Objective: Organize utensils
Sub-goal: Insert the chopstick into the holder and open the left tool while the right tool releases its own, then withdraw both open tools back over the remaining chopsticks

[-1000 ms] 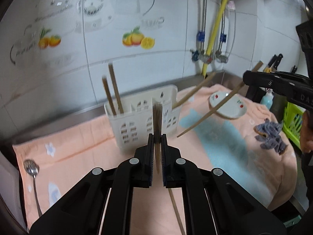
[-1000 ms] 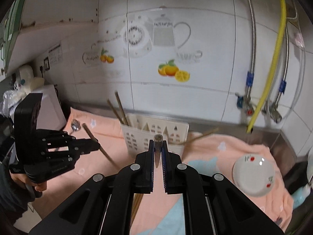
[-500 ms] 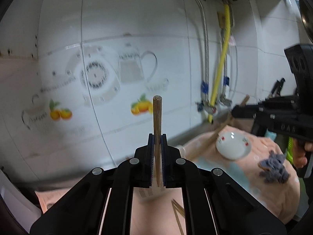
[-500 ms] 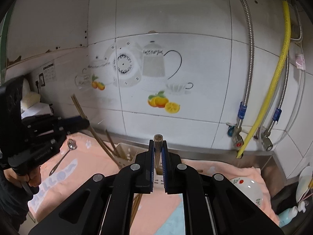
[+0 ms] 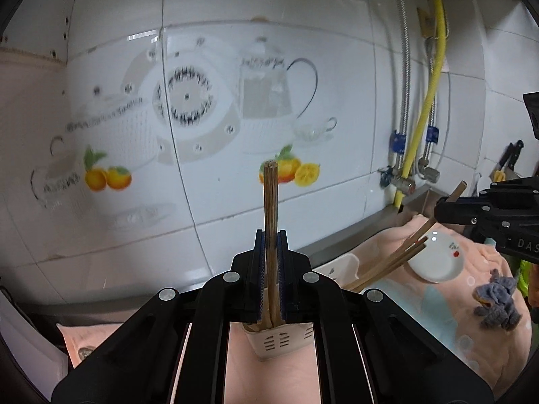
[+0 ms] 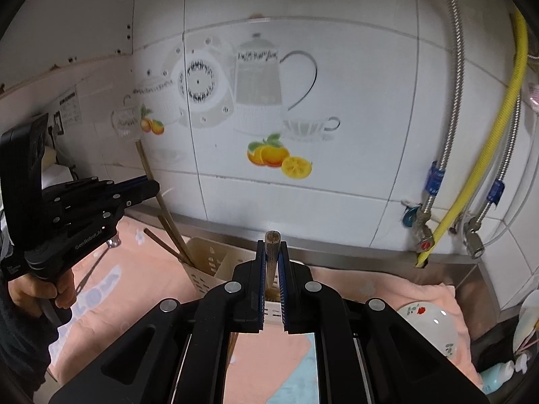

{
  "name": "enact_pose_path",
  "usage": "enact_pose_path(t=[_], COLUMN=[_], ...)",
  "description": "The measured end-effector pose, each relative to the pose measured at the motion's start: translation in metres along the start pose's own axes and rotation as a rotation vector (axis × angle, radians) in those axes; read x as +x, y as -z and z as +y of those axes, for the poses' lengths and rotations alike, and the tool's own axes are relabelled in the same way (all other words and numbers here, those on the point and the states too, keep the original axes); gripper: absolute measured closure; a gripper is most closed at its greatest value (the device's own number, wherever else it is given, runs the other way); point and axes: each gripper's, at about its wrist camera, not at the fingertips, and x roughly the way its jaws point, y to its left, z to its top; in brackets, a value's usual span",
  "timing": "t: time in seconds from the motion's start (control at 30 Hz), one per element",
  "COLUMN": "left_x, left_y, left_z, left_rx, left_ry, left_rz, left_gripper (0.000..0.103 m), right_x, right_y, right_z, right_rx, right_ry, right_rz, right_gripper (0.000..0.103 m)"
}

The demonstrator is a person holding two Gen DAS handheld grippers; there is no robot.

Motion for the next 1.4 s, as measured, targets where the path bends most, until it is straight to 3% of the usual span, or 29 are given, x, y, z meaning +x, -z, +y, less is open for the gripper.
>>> enact_pose_path(t=[0.27,0.5,0.6,0.83,0.97,1.4], left_x=[0.016,0.010,0.003,-0.027,-0.046,-0.078], left_y=[0.013,0.012,0.012,0.018,0.031,0.121], left_z=[0.007,0.006,0.005,0.005,0.004,-0.002], left_rx=[-0.029,-0.033,-0.030,-0.030,-0.044,-0.088], left_ry=[0.020,0.035,0.028,0.021,0.025,0.025], left_rz=[0.049,0.033,0.024,-0.016,-0.021,0.053], left_gripper=[0.097,0.094,0.084,0.065,0.055,0.045], right_x=[0.038,0.046,0.041,0.010,-0.002,-0.002], right_y=[0.014,0.019,0.019,0.030,0.056,0.181], right_z=[0.003,0.003,0.004,0.013,0.023,0.060], right_rx=[0.005,0.015,0.008,-0.012,-0.021,0.008], right_ry=[0.000,-0.002,0.009,0.033,0.022,0.010], right_rz=[0.076,0.074,0.056,-0.007,-0.007,0.099], right_gripper=[0.096,0.094,0.078,0.068,0.067,0.066])
